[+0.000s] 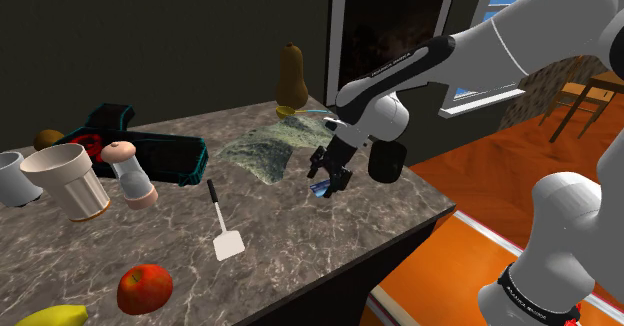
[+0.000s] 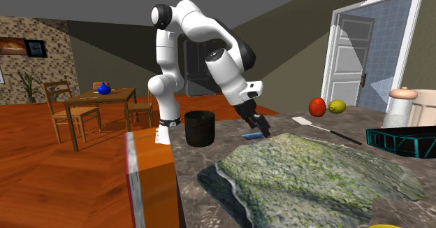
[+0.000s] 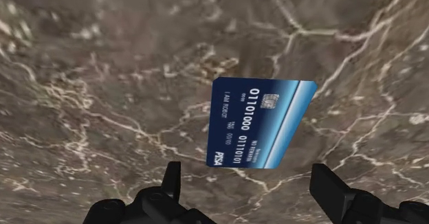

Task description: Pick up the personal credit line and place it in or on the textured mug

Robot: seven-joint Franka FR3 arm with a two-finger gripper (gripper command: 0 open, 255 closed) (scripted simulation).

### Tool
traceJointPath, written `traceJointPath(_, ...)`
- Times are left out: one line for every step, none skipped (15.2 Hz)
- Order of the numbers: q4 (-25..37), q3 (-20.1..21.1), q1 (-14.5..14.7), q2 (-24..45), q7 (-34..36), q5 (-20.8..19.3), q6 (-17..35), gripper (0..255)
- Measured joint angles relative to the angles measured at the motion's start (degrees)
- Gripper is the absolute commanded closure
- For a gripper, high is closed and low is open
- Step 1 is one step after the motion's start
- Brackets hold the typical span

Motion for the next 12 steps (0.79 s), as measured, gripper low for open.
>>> traceJointPath(0.02, 0.01, 0.01, 0.02, -0.01, 0.03, 0.01, 0)
traceJointPath(0.02, 0.02, 0.01, 0.03, -0.01, 0.05, 0.02, 0)
traceJointPath(0.02, 0.02, 0.02, 0.04, -0.01, 0.06, 0.03, 0)
traceJointPath(0.02, 0.02, 0.02, 0.04, -0.01, 0.06, 0.03, 255)
traceJointPath(0.02, 0.02, 0.02, 0.04, -0.01, 0.06, 0.03, 255)
traceJointPath(0.03, 0.01, 0.01, 0.03, -0.01, 0.06, 0.03, 255)
traceJointPath(0.03, 0.01, 0.01, 0.02, -0.01, 0.05, 0.03, 255)
traceJointPath(0.03, 0.01, 0.01, 0.02, 0.00, 0.05, 0.03, 255)
traceJointPath(0.03, 0.02, 0.02, 0.02, 0.00, 0.05, 0.03, 255)
traceJointPath(0.03, 0.02, 0.02, 0.02, 0.00, 0.04, 0.03, 255)
traceJointPath(0.03, 0.02, 0.02, 0.02, 0.00, 0.05, 0.03, 255)
traceJointPath(0.03, 0.02, 0.02, 0.03, 0.00, 0.05, 0.02, 255)
